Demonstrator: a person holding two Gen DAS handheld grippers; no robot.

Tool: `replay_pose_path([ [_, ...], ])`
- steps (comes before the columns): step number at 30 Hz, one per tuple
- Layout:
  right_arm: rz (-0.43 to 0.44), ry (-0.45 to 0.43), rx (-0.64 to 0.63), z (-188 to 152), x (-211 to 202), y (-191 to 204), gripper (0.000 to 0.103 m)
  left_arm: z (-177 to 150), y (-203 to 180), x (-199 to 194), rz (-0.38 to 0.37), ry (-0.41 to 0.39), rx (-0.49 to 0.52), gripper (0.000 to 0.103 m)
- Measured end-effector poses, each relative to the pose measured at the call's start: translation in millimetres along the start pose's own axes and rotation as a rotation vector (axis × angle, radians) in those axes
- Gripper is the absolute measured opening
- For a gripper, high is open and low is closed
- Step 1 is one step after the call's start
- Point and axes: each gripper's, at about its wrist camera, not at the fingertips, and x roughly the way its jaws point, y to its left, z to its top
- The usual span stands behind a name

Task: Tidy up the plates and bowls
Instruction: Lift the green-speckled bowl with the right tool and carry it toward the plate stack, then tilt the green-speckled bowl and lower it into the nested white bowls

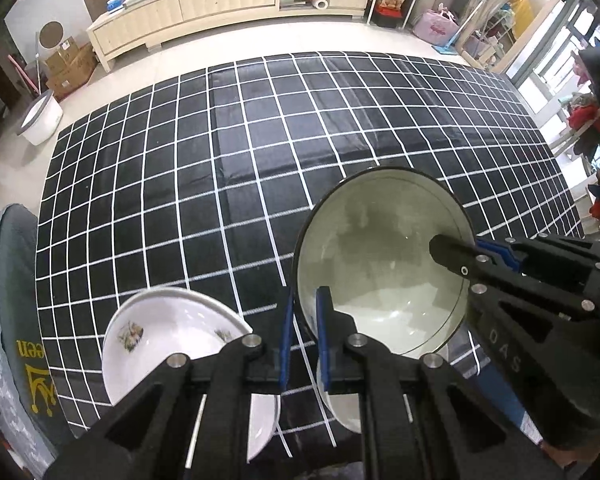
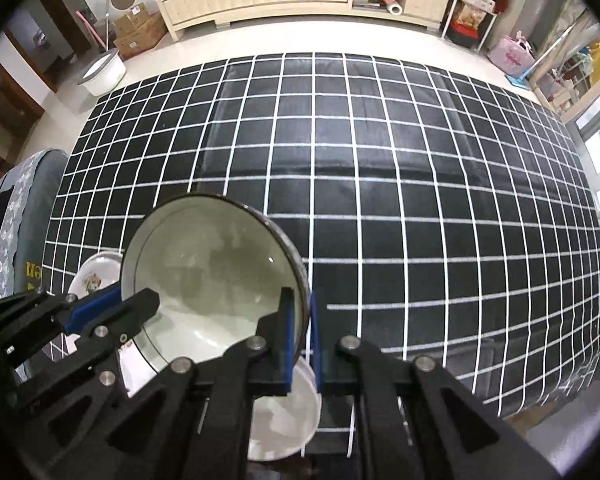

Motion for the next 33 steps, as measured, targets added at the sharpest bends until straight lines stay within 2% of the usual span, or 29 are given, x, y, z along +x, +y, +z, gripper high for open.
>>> replay_pose_path([
  [10, 0.005, 0.030, 0.017, -33.2, 5.7, -4.2, 0.010, -33.0, -12.3, -2.7, 0.013, 0.016, 0.046, 0.009],
  [17, 0.002, 0.049, 0.016, -55.6, 11.6, -4.6, 0.010, -61.1, -21.4, 10.4, 0.037, 0.052, 0.087, 0.009],
  [23, -0.008, 0.072, -0.001, -66.2, 19.3, -5.5, 0.010, -80.9, -26.4, 18.6, 0.039, 0.081, 0.100, 0.010],
  [33, -0.021, 0.102, -0.017, -67.4, 30.0, -4.9, 0.010, -92.7, -26.0, 27.5, 0.031, 0.105, 0.091, 0.010],
])
